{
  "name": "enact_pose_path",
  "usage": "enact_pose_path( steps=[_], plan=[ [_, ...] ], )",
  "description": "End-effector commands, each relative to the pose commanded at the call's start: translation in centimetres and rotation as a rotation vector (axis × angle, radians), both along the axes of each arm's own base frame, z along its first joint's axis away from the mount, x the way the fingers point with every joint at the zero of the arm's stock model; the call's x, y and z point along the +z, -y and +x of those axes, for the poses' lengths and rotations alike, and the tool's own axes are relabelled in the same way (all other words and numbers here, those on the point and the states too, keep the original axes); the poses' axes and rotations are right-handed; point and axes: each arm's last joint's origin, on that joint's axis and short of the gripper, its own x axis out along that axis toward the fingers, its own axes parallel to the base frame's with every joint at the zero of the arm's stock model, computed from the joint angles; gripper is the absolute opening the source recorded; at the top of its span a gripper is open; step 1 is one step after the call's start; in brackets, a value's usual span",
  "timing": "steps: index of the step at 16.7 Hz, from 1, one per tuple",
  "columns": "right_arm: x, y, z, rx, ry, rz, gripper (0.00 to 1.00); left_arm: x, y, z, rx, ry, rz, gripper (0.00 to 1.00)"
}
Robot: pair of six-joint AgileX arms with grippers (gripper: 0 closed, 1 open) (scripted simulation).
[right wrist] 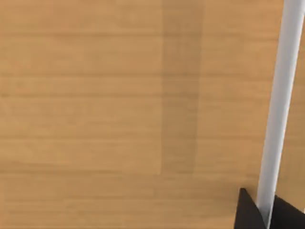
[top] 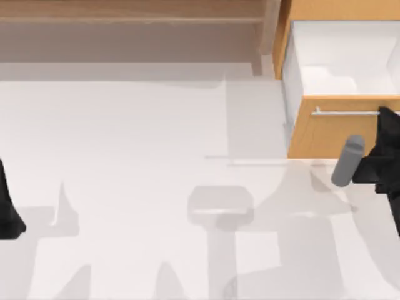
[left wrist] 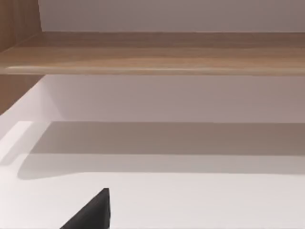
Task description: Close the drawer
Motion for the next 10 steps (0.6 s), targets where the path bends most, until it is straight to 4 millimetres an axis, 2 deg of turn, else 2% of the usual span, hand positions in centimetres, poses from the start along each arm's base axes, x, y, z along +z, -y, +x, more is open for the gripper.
enact_pose_path(
  steps=[8, 10],
  plan=[
    [-0.08, -0.03, 0.03, 0.001, -0.005, 0.002, 0.00, 0.00, 0.00, 0.00, 0.000, 0.000, 0.000, 1.00],
    [-0.01, -0.11, 0.83, 0.003, 0.001, 0.003, 0.00, 0.00, 0.00, 0.00, 0.000, 0.000, 0.000, 1.00]
  ],
)
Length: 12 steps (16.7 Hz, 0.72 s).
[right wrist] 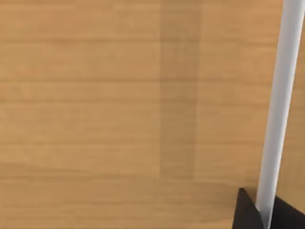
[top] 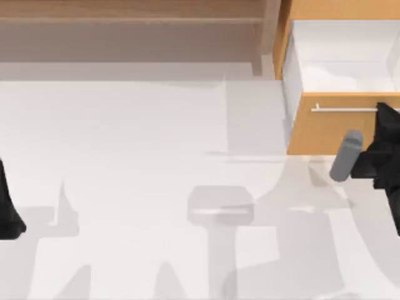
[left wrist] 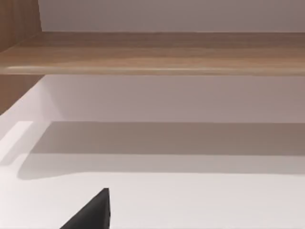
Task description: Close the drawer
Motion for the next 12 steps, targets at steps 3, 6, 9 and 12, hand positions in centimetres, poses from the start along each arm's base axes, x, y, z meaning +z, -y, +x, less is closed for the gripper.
enact_pose_path(
  steps=[3, 6, 9, 12],
  plan=[
    [0.0, 0.0, 2.1, 0.000, -0.001, -0.001, 0.00, 0.0, 0.0, 0.0, 0.000, 0.000, 0.000, 1.00],
    [-0.1, 0.1, 4.3, -0.001, -0.005, -0.002, 0.00, 0.0, 0.0, 0.0, 0.000, 0.000, 0.000, 1.00],
    [-0.1, 0.1, 5.4, -0.002, -0.007, -0.002, 0.00, 0.0, 0.0, 0.0, 0.000, 0.000, 0.000, 1.00],
    [-0.1, 0.2, 5.5, -0.002, -0.007, -0.002, 0.00, 0.0, 0.0, 0.0, 0.000, 0.000, 0.000, 1.00]
  ],
)
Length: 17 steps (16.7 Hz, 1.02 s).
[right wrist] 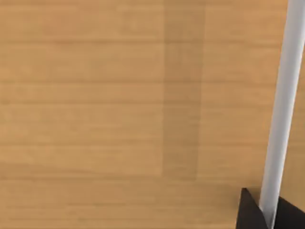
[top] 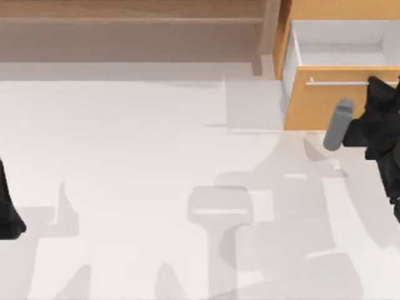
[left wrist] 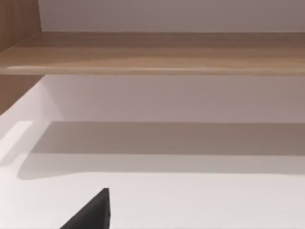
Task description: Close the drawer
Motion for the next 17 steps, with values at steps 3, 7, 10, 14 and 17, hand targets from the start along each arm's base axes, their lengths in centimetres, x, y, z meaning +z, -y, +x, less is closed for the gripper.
enact_pose_path(
  steps=[3, 7, 10, 14, 17],
  plan=[
    [0.1, -0.1, 0.2, 0.002, 0.002, 0.003, 0.00, 0.0, 0.0, 0.0, 0.000, 0.000, 0.000, 1.00],
    [0.0, -0.1, 2.7, -0.001, 0.000, 0.003, 0.00, 0.0, 0.0, 0.0, 0.000, 0.000, 0.000, 1.00],
    [-0.1, -0.1, 5.0, 0.000, -0.003, 0.002, 0.00, 0.0, 0.0, 0.0, 0.000, 0.000, 0.000, 1.00],
    [0.0, 0.0, 6.2, 0.002, -0.002, 0.002, 0.00, 0.0, 0.0, 0.0, 0.000, 0.000, 0.000, 1.00],
    [0.0, -0.1, 6.1, 0.002, -0.003, 0.004, 0.00, 0.0, 0.0, 0.0, 0.000, 0.000, 0.000, 1.00]
  ],
)
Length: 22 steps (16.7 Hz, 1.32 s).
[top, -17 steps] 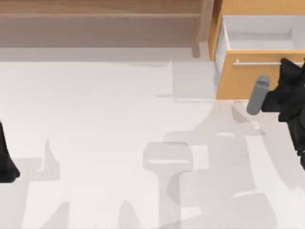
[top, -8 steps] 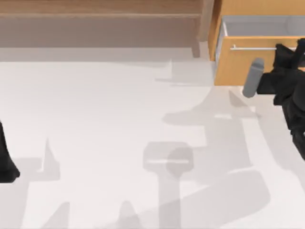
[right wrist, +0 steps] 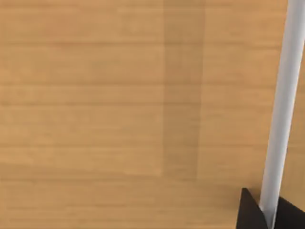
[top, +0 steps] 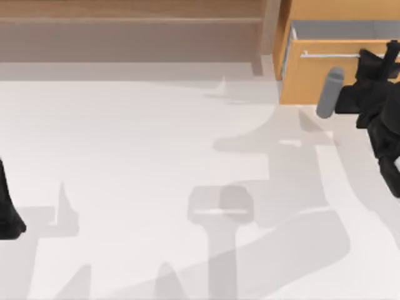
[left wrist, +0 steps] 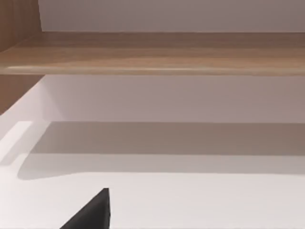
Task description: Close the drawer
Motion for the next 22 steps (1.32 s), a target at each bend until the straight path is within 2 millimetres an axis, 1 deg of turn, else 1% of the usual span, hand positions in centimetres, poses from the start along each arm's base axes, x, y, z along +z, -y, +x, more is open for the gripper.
enact_pose_path(
  steps=[3, 9, 11, 13, 16, 22],
  plan=[
    [0.0, 0.0, 0.8, 0.000, 0.003, 0.001, 0.00, 0.0, 0.0, 0.0, 0.000, 0.000, 0.000, 1.00],
    [-0.2, 0.1, 4.9, -0.003, -0.005, -0.002, 0.00, 0.0, 0.0, 0.0, 0.000, 0.000, 0.000, 1.00],
    [-0.1, 0.1, 6.0, -0.001, -0.002, -0.001, 0.00, 0.0, 0.0, 0.0, 0.000, 0.000, 0.000, 1.00],
    [0.0, 0.1, 6.3, 0.000, 0.000, 0.000, 0.00, 0.0, 0.0, 0.0, 0.000, 0.000, 0.000, 1.00],
    [0.0, 0.1, 6.3, 0.000, 0.000, 0.000, 0.00, 0.0, 0.0, 0.0, 0.000, 0.000, 0.000, 1.00],
    [0.0, 0.1, 6.3, 0.000, 0.000, 0.000, 0.45, 0.0, 0.0, 0.0, 0.000, 0.000, 0.000, 1.00]
  ],
)
